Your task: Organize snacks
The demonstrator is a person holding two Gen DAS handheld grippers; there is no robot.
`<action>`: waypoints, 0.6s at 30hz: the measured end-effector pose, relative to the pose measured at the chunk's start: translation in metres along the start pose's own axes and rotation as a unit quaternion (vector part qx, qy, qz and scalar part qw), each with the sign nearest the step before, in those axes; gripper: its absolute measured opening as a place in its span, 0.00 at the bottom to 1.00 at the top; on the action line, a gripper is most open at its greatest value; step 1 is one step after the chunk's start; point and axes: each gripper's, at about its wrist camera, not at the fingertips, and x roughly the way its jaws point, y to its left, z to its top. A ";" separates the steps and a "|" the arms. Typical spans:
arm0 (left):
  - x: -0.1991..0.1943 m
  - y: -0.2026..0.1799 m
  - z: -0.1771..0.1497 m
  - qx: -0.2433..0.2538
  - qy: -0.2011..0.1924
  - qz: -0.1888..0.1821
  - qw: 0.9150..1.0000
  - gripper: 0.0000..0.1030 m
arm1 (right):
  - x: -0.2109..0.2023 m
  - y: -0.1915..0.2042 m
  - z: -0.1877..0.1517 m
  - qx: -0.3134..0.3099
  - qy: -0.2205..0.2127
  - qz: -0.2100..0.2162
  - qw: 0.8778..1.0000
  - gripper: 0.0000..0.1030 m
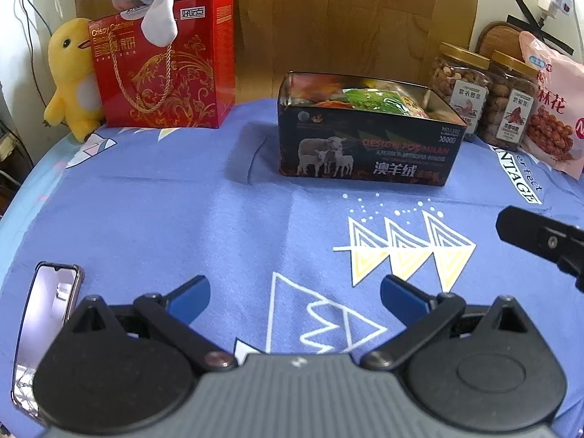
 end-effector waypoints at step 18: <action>0.003 0.000 0.001 0.008 0.000 0.010 1.000 1.00 | 0.002 0.004 0.000 -0.015 -0.007 0.002 1.000 0.79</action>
